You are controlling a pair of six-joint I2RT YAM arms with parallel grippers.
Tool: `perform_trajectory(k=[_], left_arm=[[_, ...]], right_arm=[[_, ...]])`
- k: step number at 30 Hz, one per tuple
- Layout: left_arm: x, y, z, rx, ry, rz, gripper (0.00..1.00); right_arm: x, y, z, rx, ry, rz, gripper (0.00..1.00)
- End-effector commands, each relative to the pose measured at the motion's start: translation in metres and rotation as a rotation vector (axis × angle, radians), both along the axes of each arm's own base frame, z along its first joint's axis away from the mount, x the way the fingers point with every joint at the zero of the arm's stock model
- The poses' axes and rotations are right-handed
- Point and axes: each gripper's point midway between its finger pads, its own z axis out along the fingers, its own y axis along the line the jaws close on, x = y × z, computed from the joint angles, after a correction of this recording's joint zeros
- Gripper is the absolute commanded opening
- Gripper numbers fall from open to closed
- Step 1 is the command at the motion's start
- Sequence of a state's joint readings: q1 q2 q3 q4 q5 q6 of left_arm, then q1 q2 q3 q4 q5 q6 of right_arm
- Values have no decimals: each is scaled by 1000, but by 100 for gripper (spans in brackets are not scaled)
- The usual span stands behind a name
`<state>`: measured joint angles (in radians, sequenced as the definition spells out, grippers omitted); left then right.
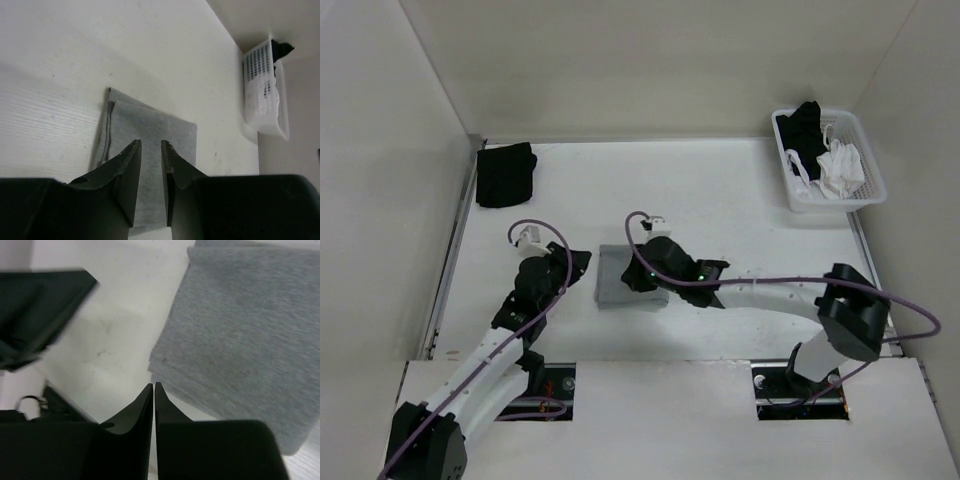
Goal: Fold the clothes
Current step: Fold the tank top
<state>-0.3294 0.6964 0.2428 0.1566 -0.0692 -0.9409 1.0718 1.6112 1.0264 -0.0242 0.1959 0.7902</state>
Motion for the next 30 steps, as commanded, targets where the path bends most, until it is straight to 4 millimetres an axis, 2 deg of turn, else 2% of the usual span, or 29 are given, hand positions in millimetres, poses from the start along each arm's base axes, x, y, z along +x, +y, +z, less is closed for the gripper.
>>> perform_trajectory(k=[1,3,6,10,13,16,21,23,26,28,30], left_arm=[[5,-31,30,-28,-85,-87,19],[4,-40,22,3,-69,-106,16],[2,-36,13,52,-56,-100,16],[3,-5,-5,117,-4,-12,21],[4,24,-20,162,56,77,28],[7,45,-30,188,96,142,35],[11,67,-35,208,146,209,41],[12,71,-38,213,162,219,44],[13,78,-41,220,185,237,45],[13,81,-45,224,199,247,45],[15,82,-48,221,211,253,45]], right_arm=[[11,-11,26,173,-53,-10,2],[5,-26,18,206,-48,0,0],[-5,-50,16,253,-77,-3,0],[6,-96,29,300,-149,-84,1],[26,-127,46,325,-207,-162,6],[62,-165,63,336,-251,-301,13],[118,-221,79,341,-312,-502,46],[129,-233,74,331,-338,-541,51],[133,-244,46,320,-325,-583,52],[131,-245,27,309,-290,-585,52],[132,-246,22,306,-275,-586,51]])
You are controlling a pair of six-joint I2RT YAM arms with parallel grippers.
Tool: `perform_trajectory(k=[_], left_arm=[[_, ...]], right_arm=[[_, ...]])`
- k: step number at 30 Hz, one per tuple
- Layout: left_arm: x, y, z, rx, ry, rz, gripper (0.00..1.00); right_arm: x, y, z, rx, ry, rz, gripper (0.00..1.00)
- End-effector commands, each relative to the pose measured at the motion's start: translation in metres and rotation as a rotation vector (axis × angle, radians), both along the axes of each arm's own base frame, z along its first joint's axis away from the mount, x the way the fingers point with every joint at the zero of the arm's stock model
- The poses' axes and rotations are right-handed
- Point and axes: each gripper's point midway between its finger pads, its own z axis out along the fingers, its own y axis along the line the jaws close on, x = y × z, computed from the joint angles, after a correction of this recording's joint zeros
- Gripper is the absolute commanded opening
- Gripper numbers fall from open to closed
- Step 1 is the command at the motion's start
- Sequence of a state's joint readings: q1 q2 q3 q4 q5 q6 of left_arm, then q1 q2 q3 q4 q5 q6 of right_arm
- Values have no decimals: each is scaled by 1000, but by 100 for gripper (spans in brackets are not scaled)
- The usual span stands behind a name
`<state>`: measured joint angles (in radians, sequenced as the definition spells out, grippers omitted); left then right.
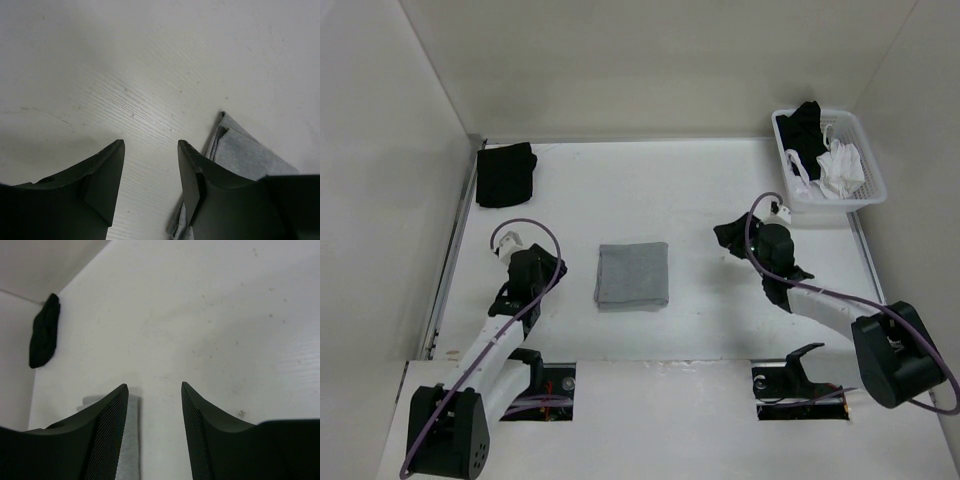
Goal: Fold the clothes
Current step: Fold the tank top
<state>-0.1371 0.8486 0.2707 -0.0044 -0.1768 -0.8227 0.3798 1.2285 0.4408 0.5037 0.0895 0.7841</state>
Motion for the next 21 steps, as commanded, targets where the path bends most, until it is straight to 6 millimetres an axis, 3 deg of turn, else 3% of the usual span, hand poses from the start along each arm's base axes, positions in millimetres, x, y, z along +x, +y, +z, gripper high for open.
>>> perform_trajectory(k=[1,9,18,21], left_arm=[[16,2,19,8,-46,7,45],[21,-1,19,14,-44,-7,42],[27,-16,20,20,-46,-62,40],[25,-19,20,28,-61,-71,44]], right_arm=[[8,1,15,43,-73,1,51],[10,-5,10,65,-57,0,50],[11,-1,5,75,-33,23,50],[11,0,6,77,-34,29,50]])
